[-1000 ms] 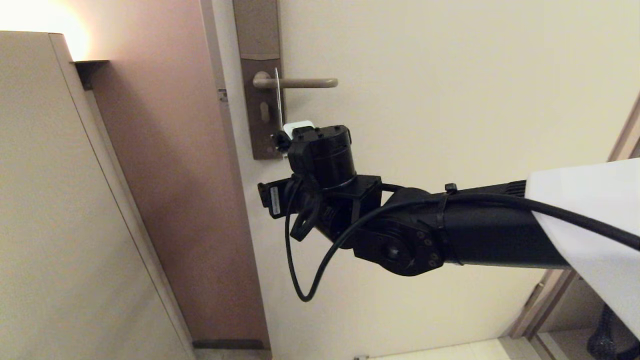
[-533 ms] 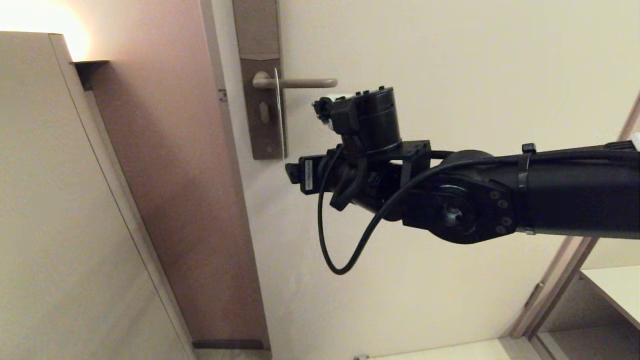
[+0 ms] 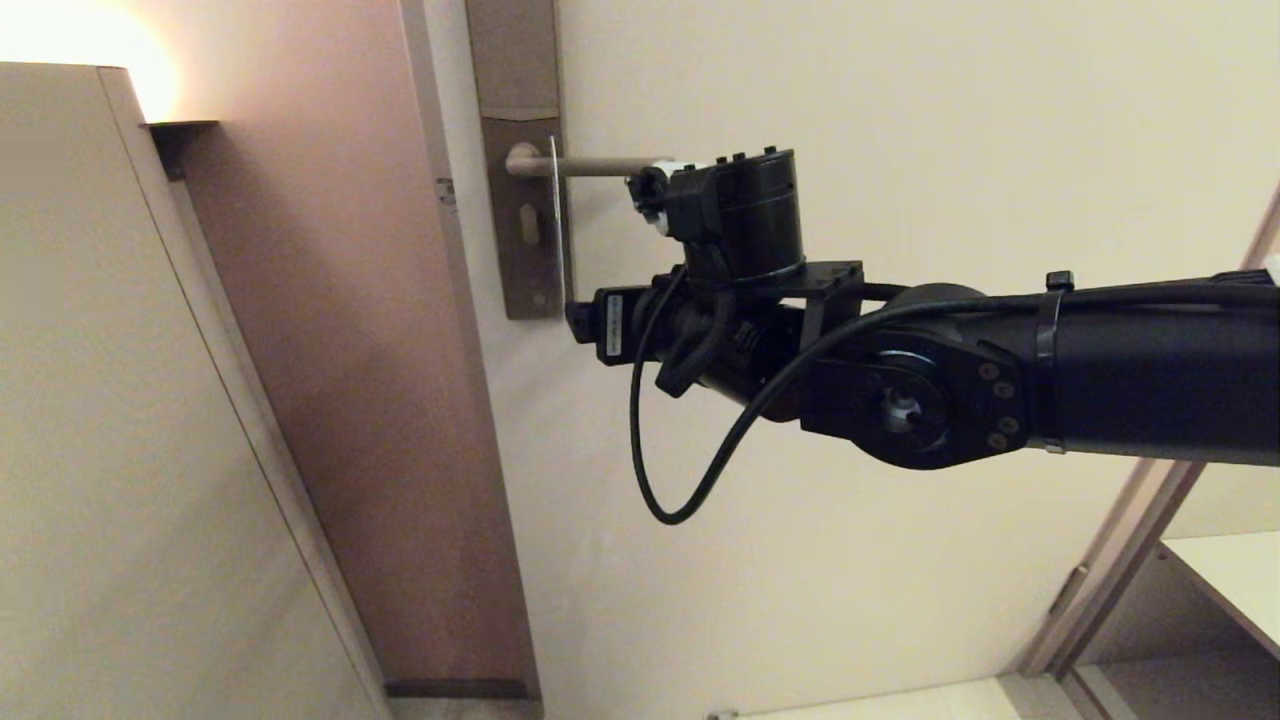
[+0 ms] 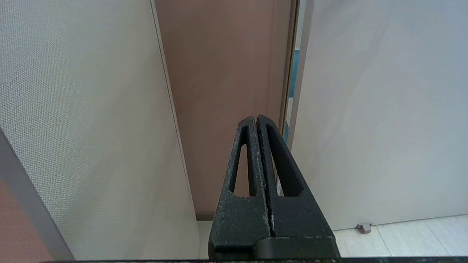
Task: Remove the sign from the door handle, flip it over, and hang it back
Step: Hang the sign back with the other side facing out
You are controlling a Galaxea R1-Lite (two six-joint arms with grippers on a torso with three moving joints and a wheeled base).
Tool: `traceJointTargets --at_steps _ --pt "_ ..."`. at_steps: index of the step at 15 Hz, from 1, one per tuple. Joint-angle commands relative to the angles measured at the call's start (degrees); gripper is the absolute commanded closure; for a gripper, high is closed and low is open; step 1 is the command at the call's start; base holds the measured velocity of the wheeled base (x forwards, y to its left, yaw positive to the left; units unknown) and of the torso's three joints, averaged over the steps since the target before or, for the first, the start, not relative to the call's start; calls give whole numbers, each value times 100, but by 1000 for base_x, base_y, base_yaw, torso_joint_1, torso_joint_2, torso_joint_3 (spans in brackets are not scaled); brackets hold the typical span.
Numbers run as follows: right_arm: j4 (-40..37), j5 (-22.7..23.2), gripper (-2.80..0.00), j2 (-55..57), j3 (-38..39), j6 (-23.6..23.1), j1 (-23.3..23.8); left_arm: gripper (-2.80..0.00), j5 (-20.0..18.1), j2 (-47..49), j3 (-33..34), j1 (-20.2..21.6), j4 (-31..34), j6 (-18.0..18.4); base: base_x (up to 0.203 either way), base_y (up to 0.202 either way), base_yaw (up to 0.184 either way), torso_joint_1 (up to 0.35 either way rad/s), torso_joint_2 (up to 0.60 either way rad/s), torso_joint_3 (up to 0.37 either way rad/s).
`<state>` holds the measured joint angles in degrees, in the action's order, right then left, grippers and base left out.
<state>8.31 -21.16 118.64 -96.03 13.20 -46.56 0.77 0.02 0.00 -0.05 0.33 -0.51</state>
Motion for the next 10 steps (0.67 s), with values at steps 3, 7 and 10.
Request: traceJointTargets --at_steps 3,7,10 --pt "12 -28 0 10 -4 -2 -3 0 2 -2 0 5 -7 -2 0 0 0 0 0 0" --pt "12 -125 0 1 -30 -10 -29 0 2 -2 0 5 -2 -2 0 0 0 0 0 0" --pt "12 -134 0 26 -255 -4 -79 0 2 -2 0 3 0 1 0 0 0 0 0 0"
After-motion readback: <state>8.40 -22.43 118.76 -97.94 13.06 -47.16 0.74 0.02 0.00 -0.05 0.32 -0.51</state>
